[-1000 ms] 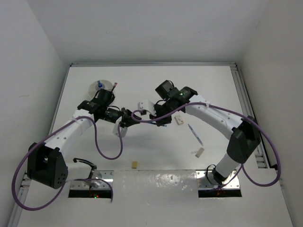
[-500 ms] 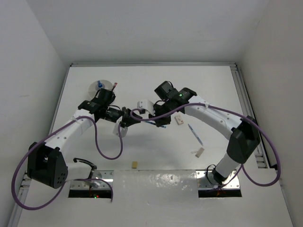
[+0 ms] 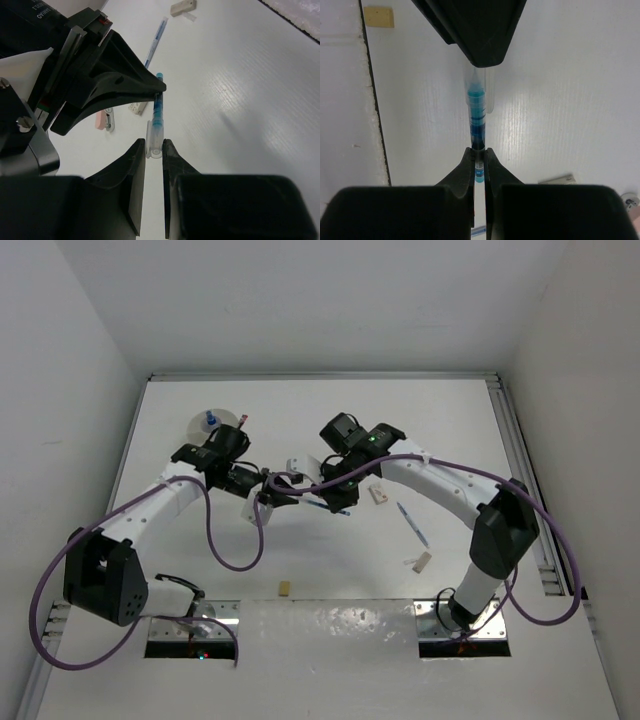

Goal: Sort the stationery into containers
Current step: Close the pen cap on the pen.

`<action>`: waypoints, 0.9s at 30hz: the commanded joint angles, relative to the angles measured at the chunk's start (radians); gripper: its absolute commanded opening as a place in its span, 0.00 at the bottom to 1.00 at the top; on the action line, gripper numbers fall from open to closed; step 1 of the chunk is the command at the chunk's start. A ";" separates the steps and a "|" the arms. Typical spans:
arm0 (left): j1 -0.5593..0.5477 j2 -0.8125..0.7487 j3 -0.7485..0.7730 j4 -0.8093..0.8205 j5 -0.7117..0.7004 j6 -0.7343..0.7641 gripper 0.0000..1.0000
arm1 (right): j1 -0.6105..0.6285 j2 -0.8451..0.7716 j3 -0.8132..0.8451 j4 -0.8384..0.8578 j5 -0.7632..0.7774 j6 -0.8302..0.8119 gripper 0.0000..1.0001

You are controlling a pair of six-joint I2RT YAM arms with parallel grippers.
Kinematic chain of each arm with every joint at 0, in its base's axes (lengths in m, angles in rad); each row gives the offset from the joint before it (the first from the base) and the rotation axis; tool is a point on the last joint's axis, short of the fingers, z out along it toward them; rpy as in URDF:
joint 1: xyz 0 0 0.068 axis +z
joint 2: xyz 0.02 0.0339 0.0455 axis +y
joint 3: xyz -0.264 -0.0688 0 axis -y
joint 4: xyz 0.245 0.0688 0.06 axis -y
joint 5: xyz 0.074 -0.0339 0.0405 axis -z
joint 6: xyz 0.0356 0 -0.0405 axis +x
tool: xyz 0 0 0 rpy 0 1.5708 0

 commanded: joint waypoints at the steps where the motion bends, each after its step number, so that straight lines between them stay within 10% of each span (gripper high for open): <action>1: -0.065 0.027 0.009 -0.041 0.087 0.351 0.00 | 0.057 -0.035 0.087 0.348 -0.197 0.016 0.00; 27: -0.078 0.034 0.001 -0.018 0.074 0.329 0.00 | 0.034 -0.035 0.133 0.469 -0.228 0.091 0.00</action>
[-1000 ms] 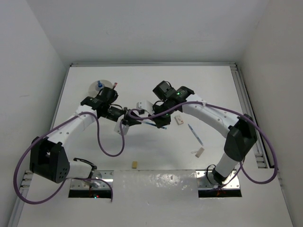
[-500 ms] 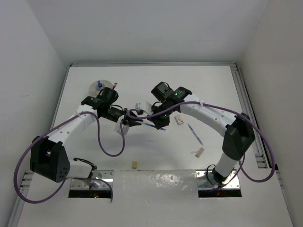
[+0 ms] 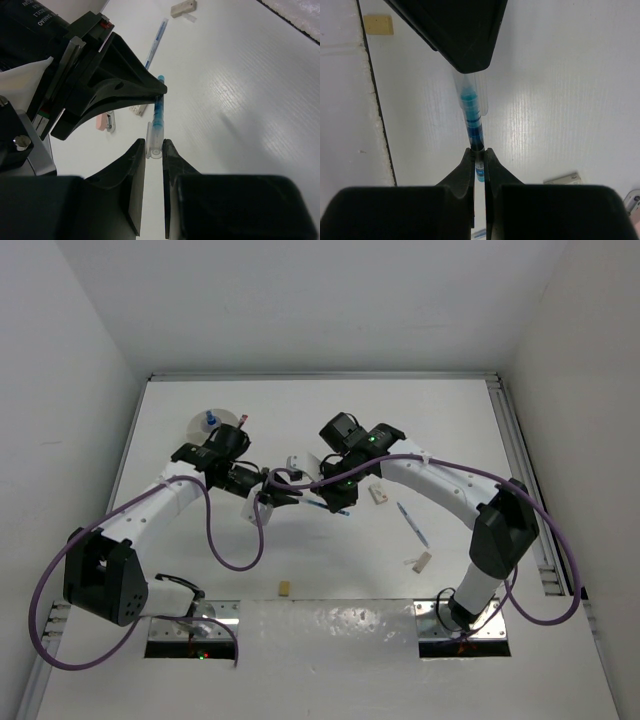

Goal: Sort the stationery into containers
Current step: Close the pen cap on the pen.

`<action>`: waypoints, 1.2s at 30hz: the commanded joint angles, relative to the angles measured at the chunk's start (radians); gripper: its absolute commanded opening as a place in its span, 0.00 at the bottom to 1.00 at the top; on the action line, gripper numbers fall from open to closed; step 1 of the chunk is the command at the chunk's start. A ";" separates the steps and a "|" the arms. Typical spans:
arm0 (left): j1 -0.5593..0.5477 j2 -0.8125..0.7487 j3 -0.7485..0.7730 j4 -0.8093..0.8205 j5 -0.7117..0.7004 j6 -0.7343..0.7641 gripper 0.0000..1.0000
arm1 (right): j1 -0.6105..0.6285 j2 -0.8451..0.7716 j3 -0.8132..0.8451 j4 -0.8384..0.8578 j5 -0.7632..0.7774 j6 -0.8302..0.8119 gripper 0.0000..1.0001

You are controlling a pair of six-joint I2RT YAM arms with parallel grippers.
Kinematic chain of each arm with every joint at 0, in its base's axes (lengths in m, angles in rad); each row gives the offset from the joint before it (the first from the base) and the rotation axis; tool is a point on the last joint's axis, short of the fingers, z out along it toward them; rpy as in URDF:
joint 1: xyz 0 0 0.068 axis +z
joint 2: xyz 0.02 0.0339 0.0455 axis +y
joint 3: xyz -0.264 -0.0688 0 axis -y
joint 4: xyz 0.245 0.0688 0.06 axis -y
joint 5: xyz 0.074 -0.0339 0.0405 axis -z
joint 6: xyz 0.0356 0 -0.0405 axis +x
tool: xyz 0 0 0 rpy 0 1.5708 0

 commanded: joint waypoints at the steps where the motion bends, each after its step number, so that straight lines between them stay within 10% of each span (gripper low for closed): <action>1: -0.075 0.033 -0.006 -0.005 0.076 0.335 0.00 | 0.030 -0.039 0.136 0.467 -0.233 0.038 0.00; 31: -0.047 0.022 -0.015 -0.043 0.028 0.360 0.00 | -0.008 -0.112 0.025 0.412 -0.129 0.069 0.00; 36: -0.041 0.010 -0.020 -0.055 0.031 0.364 0.00 | -0.078 -0.163 -0.017 0.447 -0.029 0.119 0.59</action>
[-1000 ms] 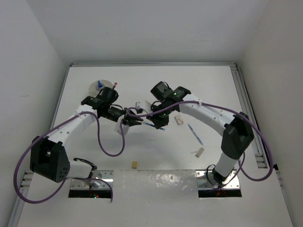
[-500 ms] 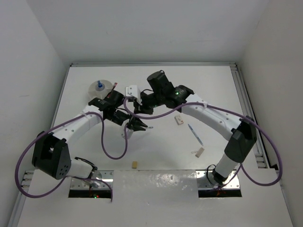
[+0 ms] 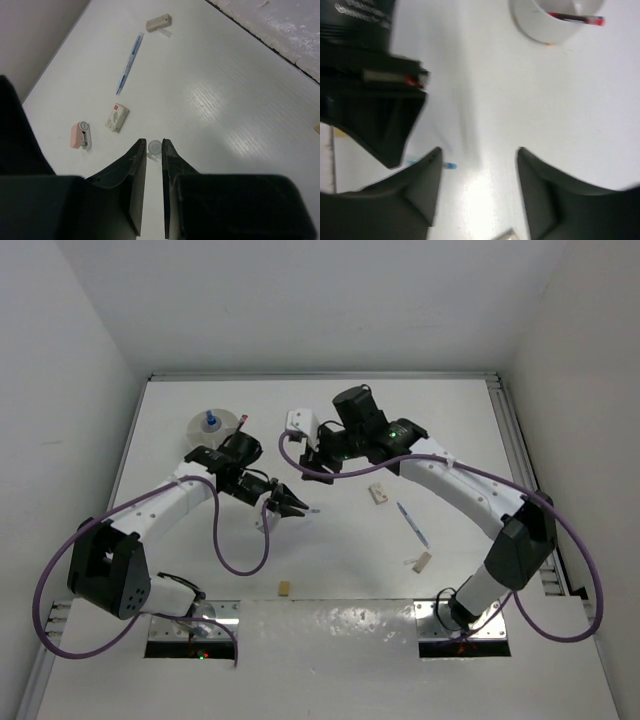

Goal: Sort the stationery into containers
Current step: Close the pen cap on the pen.

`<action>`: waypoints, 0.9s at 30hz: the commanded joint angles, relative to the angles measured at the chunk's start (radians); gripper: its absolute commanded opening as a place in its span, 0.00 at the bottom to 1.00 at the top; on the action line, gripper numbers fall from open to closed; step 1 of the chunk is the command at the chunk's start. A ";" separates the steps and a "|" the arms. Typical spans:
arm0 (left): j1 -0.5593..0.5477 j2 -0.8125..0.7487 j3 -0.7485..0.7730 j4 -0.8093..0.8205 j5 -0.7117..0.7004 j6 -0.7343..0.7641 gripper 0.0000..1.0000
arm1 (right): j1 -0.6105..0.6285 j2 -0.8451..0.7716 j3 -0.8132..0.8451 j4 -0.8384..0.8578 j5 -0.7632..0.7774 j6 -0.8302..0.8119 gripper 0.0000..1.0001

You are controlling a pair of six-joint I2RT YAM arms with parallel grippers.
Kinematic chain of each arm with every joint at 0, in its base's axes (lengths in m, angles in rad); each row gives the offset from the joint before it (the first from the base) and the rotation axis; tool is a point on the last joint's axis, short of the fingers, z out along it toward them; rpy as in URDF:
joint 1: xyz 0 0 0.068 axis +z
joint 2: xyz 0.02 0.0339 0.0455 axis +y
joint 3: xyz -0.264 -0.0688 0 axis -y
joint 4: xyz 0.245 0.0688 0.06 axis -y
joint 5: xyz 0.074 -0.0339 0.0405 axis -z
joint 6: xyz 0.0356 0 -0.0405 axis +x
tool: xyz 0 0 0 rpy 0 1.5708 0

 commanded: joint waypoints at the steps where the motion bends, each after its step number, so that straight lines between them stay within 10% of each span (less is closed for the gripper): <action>1: 0.018 -0.029 -0.004 -0.030 0.040 0.365 0.00 | -0.050 -0.093 -0.081 0.061 0.066 0.029 0.65; 9: 0.036 -0.043 -0.004 -0.030 0.037 0.348 0.00 | -0.119 -0.289 -0.437 0.245 0.065 -0.043 0.82; 27: 0.051 -0.086 -0.002 0.070 0.040 0.256 0.00 | -0.033 -0.183 -0.608 0.696 -0.013 0.003 0.87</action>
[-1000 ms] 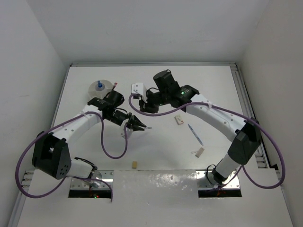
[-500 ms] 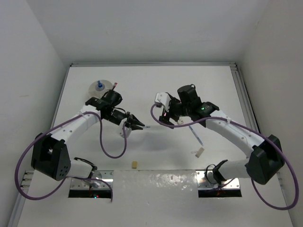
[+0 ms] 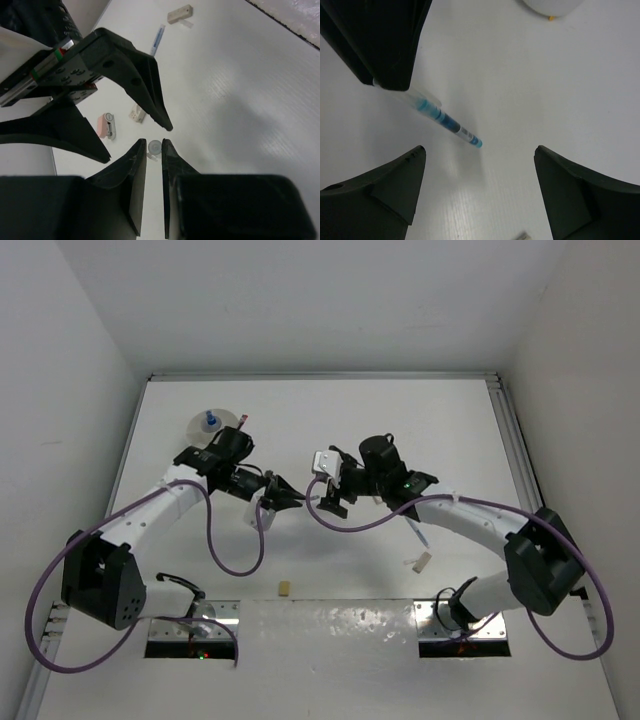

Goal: Sort the stationery into containers
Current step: Close the pen cap on the pen.

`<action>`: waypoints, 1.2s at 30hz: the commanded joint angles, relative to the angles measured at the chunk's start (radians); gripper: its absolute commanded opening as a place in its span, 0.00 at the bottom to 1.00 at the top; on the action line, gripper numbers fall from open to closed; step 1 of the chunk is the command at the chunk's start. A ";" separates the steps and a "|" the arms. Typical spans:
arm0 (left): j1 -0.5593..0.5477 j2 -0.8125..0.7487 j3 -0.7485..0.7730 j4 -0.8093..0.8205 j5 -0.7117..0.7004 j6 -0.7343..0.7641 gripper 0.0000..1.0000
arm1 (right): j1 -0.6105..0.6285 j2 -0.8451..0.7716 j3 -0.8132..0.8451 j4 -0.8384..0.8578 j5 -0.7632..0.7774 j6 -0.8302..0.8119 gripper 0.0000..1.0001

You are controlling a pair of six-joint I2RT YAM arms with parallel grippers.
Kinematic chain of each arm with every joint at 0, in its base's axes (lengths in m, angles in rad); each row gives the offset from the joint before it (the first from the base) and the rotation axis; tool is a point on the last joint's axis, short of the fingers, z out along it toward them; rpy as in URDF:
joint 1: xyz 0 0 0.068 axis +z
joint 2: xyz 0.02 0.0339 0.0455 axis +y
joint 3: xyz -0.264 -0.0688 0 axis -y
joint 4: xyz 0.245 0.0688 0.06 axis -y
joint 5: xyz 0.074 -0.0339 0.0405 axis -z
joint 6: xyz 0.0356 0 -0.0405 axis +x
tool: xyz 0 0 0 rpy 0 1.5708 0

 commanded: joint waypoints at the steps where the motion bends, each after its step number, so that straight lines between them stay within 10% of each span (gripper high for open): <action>1: 0.014 -0.033 -0.001 0.029 0.041 0.254 0.00 | 0.002 0.029 0.002 0.167 -0.061 0.012 0.86; 9: 0.014 -0.039 -0.001 0.059 0.039 0.231 0.00 | 0.005 0.124 0.042 0.196 -0.128 0.035 0.80; 20: 0.017 -0.045 -0.008 0.093 0.044 0.199 0.00 | 0.018 0.167 0.044 0.293 -0.136 0.113 0.34; 31: 0.017 -0.051 -0.019 0.121 0.044 0.176 0.00 | 0.019 0.156 0.045 0.194 -0.079 0.065 0.33; 34: 0.019 -0.051 -0.022 0.130 0.047 0.171 0.00 | 0.019 0.159 0.054 0.184 -0.075 0.065 0.00; 36: 0.017 -0.050 -0.024 0.135 0.050 0.161 0.00 | 0.025 0.153 0.059 0.185 -0.075 0.065 0.00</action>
